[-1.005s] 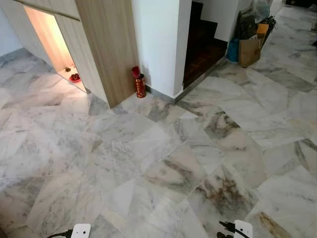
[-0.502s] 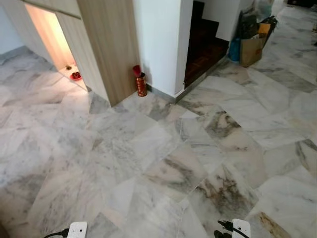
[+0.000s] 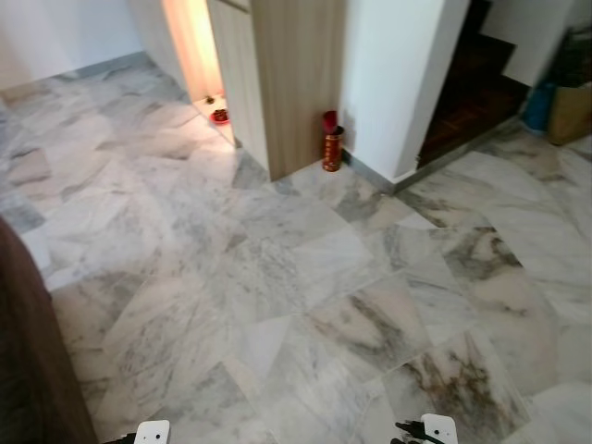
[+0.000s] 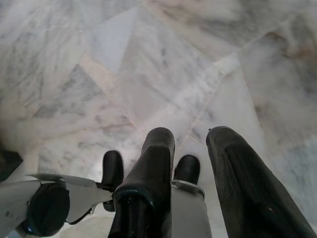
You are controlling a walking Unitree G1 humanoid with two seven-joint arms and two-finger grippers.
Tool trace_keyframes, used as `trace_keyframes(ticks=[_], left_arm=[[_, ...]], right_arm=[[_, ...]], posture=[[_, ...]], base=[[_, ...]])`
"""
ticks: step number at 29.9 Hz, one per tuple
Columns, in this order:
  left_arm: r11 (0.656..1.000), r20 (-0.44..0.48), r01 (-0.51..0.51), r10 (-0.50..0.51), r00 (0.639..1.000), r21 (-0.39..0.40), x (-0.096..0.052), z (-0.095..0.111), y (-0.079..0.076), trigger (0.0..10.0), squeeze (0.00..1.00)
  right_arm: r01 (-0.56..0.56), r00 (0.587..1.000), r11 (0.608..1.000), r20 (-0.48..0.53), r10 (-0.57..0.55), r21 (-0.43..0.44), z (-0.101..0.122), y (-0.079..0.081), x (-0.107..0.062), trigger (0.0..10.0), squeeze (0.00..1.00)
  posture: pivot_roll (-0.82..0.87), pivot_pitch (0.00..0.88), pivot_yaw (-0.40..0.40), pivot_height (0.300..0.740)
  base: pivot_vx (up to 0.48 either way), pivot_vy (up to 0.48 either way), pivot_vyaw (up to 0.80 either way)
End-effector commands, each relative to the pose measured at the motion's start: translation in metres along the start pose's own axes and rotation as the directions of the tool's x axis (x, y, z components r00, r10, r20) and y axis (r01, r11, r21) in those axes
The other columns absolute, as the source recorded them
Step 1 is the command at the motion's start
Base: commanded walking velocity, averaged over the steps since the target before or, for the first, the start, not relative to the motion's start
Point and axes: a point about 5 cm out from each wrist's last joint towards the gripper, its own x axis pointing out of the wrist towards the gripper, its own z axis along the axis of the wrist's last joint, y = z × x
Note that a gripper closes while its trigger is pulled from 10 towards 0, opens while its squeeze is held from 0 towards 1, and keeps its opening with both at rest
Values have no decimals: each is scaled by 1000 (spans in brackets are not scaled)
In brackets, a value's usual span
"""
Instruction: Move the pillow to the sofa from floor
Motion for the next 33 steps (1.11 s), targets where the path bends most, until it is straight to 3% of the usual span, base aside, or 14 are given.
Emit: trace_keyframes(ticks=[1,21,25,33], left_arm=[[1000,-45,-10,11,999,18,-2,-11,3,10000,0],[999,-89,-26,30,996,44,-6,-26,11,10000,0],[998,-97,-38,42,994,47,-8,-31,19,10000,0],[992,-104,-39,52,993,120,-10,-34,24,10000,0]], right_arm=[[-7,1000,1000,-20,7,-8,-6,1,-1,10000,0],[-18,999,999,-32,17,-27,-8,5,-1,10000,0],[-17,1000,1000,-26,16,-22,-8,6,0,10000,0],[-15,1000,1000,-23,15,-2,-9,8,0,10000,0]], posture=[[-76,148,44,740],[-65,146,45,740],[-67,147,56,740],[-62,145,63,740]], base=[[0,0,800],[0,0,800],[0,0,800],[0,0,800]])
